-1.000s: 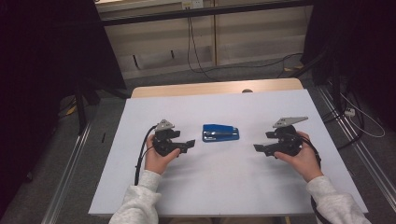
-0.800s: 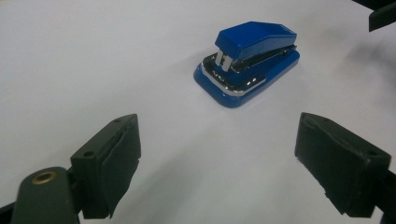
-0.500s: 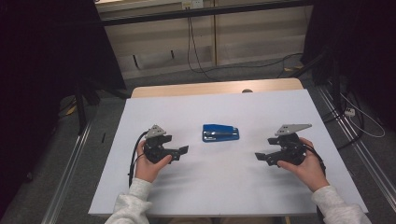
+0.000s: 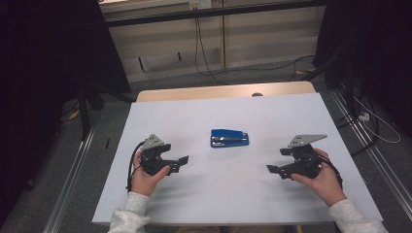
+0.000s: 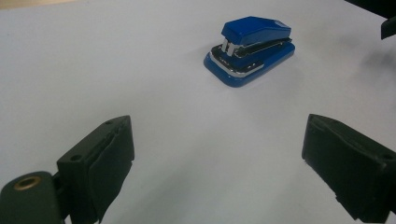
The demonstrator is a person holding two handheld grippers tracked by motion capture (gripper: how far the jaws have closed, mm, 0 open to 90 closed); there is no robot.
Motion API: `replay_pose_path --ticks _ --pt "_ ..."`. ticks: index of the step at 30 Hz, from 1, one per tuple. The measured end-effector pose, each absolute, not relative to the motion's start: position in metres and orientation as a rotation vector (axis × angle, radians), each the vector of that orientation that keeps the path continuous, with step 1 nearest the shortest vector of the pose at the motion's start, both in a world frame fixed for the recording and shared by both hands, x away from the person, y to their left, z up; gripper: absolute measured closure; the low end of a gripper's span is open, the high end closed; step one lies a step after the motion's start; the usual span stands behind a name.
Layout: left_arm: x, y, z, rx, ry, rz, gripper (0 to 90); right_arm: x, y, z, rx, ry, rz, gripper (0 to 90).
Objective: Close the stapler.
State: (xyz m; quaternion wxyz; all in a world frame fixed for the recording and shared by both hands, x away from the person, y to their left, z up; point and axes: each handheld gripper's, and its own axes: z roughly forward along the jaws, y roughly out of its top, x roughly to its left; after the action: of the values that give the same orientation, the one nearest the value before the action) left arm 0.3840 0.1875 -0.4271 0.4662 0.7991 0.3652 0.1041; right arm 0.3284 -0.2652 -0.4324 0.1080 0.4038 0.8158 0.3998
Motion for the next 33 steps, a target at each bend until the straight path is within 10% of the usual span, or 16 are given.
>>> replay_pose_path --ticks 33 --pt "0.356 0.230 -0.430 1.979 0.909 0.253 8.1 0.307 -0.276 -0.431 1.188 2.408 1.175 14.2"
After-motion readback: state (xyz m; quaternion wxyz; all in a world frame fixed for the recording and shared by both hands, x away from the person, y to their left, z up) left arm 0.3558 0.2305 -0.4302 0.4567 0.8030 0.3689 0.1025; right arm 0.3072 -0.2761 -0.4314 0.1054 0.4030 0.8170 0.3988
